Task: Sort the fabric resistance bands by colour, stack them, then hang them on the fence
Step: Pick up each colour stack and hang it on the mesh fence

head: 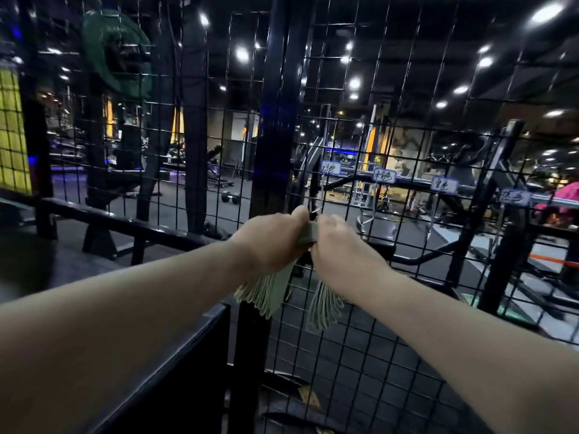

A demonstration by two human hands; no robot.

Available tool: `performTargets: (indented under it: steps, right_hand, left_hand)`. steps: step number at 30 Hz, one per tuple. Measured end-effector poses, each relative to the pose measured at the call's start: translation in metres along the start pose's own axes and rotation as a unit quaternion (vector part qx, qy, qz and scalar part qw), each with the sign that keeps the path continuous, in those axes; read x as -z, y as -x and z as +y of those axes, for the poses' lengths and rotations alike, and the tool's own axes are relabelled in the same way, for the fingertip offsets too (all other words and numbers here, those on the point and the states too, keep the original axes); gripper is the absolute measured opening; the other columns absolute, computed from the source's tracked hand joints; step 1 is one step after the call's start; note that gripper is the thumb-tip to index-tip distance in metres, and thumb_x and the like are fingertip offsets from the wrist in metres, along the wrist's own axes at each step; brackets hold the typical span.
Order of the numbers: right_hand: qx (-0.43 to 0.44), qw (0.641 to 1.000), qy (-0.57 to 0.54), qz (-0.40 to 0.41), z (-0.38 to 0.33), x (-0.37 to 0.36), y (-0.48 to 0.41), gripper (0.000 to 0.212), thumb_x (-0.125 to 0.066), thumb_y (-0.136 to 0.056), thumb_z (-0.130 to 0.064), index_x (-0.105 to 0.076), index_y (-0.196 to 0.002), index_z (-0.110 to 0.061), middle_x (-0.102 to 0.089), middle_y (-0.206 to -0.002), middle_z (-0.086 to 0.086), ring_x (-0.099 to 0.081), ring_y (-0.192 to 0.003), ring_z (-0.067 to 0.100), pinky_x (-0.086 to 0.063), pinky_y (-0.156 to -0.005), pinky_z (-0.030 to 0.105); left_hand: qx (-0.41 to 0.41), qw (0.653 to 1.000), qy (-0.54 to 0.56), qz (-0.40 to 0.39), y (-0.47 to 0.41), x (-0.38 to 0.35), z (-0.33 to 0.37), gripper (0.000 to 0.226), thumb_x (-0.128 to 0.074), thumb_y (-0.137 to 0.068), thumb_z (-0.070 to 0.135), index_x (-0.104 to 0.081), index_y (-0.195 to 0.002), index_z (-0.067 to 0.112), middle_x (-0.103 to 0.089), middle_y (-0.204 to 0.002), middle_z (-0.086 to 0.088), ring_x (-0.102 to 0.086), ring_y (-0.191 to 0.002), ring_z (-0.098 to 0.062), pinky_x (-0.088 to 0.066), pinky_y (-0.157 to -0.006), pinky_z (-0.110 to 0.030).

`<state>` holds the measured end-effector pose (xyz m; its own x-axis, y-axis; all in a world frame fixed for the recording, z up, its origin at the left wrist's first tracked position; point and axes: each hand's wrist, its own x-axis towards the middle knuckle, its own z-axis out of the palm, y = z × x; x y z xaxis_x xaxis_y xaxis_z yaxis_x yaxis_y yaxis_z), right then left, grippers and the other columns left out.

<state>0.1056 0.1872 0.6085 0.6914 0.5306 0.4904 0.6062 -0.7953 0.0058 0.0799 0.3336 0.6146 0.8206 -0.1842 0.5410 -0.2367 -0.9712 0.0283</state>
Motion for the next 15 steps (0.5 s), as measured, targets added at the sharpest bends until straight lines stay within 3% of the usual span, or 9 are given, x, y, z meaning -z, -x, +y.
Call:
performTargets:
  steps: [5, 7, 11, 15]
  right_hand:
    - [-0.042, 0.997, -0.063, -0.022, 0.0, -0.007, -0.009, 0.008, -0.041, -0.098, -0.016, -0.038, -0.106, -0.015, -0.048, -0.106, 0.007, -0.053, -0.092, 0.027, -0.044, -0.072, 0.038]
    - [-0.045, 0.997, -0.063, -0.019, 0.001, -0.007, -0.015, 0.008, -0.041, -0.098, -0.014, -0.038, -0.105, -0.014, -0.05, -0.106, 0.01, -0.055, -0.093, 0.029, -0.046, -0.071, 0.039]
    - [-0.053, 0.996, -0.067, -0.022, 0.005, -0.003, -0.032, 0.015, -0.042, -0.097, -0.011, -0.041, -0.112, -0.012, -0.051, -0.114, 0.013, -0.05, -0.108, 0.03, -0.047, -0.084, 0.041]
    - [-0.055, 0.996, -0.071, -0.014, 0.009, -0.004, -0.047, 0.011, -0.042, -0.096, -0.009, -0.042, -0.106, -0.014, -0.051, -0.109, 0.011, -0.053, -0.103, 0.031, -0.047, -0.081, 0.041]
  left_hand:
    - [0.002, 0.999, 0.032, 0.037, -0.004, -0.012, -0.008, 0.016, -0.056, -0.094, 0.028, -0.053, -0.107, 0.019, -0.059, -0.108, 0.002, -0.061, -0.088, -0.021, -0.054, -0.073, -0.039]
    - [0.013, 0.999, 0.034, 0.04, -0.01, -0.014, -0.012, 0.018, -0.056, -0.094, 0.031, -0.056, -0.11, 0.021, -0.061, -0.109, 0.003, -0.062, -0.09, -0.021, -0.054, -0.077, -0.038]
    - [0.015, 0.998, 0.031, 0.045, -0.025, -0.018, -0.018, 0.023, -0.057, -0.095, 0.036, -0.056, -0.111, 0.02, -0.062, -0.11, 0.001, -0.063, -0.092, -0.023, -0.052, -0.074, -0.036]
    - [0.024, 0.998, 0.039, 0.041, -0.036, -0.023, -0.026, 0.025, -0.055, -0.094, 0.039, -0.053, -0.11, 0.02, -0.062, -0.105, 0.001, -0.063, -0.09, -0.023, -0.051, -0.073, -0.036]
